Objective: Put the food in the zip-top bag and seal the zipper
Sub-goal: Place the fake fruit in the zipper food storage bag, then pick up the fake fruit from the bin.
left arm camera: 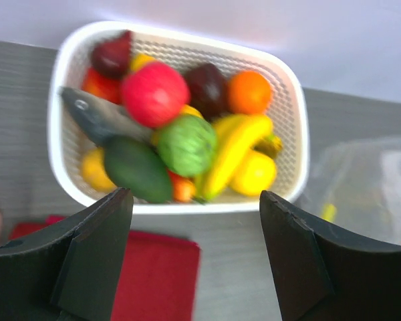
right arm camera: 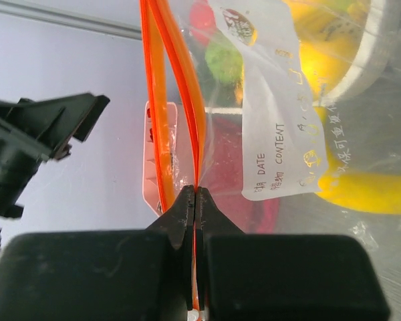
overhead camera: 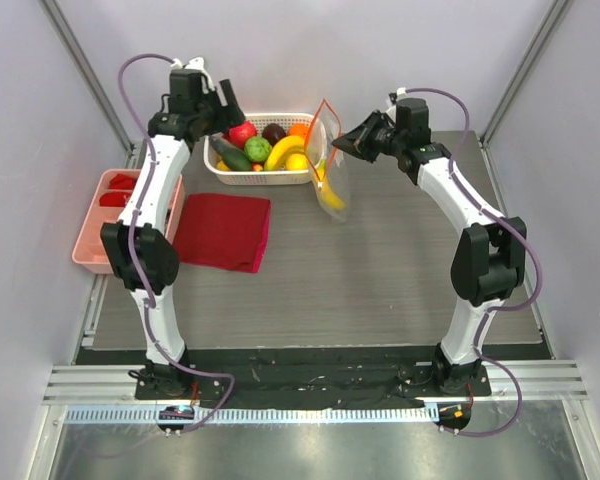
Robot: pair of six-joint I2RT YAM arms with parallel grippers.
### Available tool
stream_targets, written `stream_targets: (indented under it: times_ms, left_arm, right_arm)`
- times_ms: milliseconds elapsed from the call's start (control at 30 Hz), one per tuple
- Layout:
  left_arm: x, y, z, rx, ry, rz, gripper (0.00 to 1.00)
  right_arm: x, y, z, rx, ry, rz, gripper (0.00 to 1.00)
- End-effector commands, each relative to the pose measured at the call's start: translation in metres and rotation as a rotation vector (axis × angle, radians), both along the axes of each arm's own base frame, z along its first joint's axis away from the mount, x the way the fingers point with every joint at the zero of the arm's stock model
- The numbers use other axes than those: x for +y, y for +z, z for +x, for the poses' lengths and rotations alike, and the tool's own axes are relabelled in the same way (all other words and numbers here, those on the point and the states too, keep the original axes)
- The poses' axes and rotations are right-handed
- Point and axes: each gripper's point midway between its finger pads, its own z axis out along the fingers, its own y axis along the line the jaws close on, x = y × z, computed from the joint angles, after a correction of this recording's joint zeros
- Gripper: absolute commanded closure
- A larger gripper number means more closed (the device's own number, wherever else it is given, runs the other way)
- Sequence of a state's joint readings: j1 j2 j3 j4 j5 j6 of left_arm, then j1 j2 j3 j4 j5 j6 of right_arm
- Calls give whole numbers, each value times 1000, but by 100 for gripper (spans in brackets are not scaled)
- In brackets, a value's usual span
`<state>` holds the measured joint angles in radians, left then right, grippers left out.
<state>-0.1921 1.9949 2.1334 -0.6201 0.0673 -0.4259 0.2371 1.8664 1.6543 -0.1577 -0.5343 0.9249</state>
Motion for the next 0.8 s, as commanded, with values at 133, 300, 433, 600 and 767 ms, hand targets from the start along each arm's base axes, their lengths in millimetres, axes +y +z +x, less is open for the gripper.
stream_targets:
  times_ms: [133,300,433,600,767]
  left_arm:
    - [26,-38,52,-30,25,51,22]
    - [46,-80,58,68,198,40,23]
    - [45,-100,60,116,252,-15,23]
    - [51,-123,59,168,307,-21,23]
    - [46,-143,60,217,310,-78,24]
  right_arm:
    - [-12,19,-1,-89,-27,-58,99]
    - [-18,15,1,-96,-39,-92,99]
    - [-23,15,5,-121,-39,-121,99]
    - [-28,17,10,-129,-48,-130,99]
    - [-29,17,12,-134,-49,-134,99]
